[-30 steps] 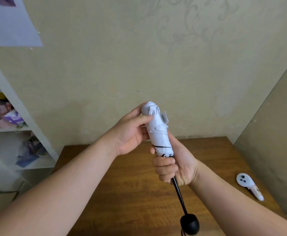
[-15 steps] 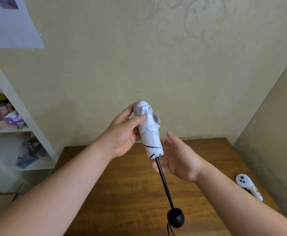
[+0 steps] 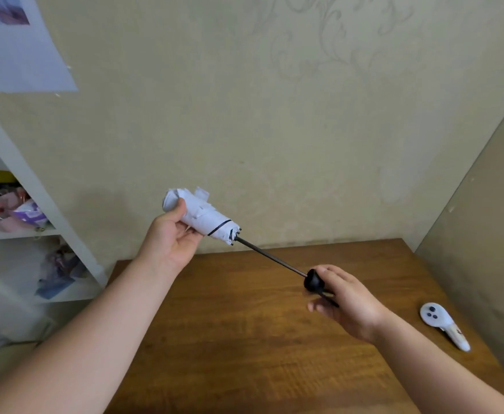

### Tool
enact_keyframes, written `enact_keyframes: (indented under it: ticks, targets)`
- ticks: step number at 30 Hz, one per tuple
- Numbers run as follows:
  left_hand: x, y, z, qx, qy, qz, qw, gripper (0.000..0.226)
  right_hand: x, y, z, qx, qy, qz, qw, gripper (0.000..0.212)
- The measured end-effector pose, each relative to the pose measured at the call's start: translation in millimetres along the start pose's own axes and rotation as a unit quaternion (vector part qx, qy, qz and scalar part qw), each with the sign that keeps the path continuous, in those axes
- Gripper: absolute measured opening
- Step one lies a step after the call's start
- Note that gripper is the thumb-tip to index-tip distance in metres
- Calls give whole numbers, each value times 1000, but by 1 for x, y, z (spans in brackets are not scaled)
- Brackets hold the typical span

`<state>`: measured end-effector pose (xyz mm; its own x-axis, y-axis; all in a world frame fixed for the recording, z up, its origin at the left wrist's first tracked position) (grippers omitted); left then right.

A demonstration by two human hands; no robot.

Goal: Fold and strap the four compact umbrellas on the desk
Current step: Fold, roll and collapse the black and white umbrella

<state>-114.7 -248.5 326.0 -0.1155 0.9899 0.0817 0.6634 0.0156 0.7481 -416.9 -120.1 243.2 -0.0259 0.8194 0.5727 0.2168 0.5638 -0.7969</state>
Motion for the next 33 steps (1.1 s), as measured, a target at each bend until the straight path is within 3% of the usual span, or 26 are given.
enact_keyframes:
  ticks: [4, 8, 11, 18, 22, 26, 28, 30, 33]
  targets:
    - [6, -4, 8, 34, 32, 4, 999, 17, 0, 5, -9, 60, 35, 62, 996, 38]
    - [6, -7, 4, 70, 81, 50, 993, 40, 15, -9, -41, 119, 25, 176, 977, 22]
    - [13, -19, -10, 75, 80, 86, 990, 28, 21, -17, -72, 128, -11, 234, 964, 16]
    - [24, -23, -29, 144, 44, 61, 987, 26, 25, -37, -84, 189, 38, 319, 928, 33]
    - [28, -22, -37, 141, -15, 75, 987, 29, 25, -41, -93, 211, 25, 341, 916, 30]
    - [40, -25, -52, 141, -60, 106, 983, 35, 27, -46, -99, 245, 20, 355, 902, 52]
    - [44, -22, -54, 152, -76, 103, 980, 41, 29, -51, -99, 206, 11, 337, 918, 44]
    - [49, -17, -58, 145, -141, 87, 975, 50, 30, -52, -100, 85, -17, 279, 956, 34]
    - [62, -21, -68, 51, -283, 61, 956, 54, 32, -50, -107, -118, -102, 134, 979, 48]
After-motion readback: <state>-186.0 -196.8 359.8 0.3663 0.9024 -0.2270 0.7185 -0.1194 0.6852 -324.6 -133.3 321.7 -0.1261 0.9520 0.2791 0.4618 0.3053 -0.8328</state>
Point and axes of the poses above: each hand's wrist, its own x-axis away from the middle knuckle, its own z-axis out of the back of the hand, y = z × x, the point moved 5 cm from there along -x, towards the middle knuckle, and after that the axes turned 11 degrees about -z, right-handed, at the moved point
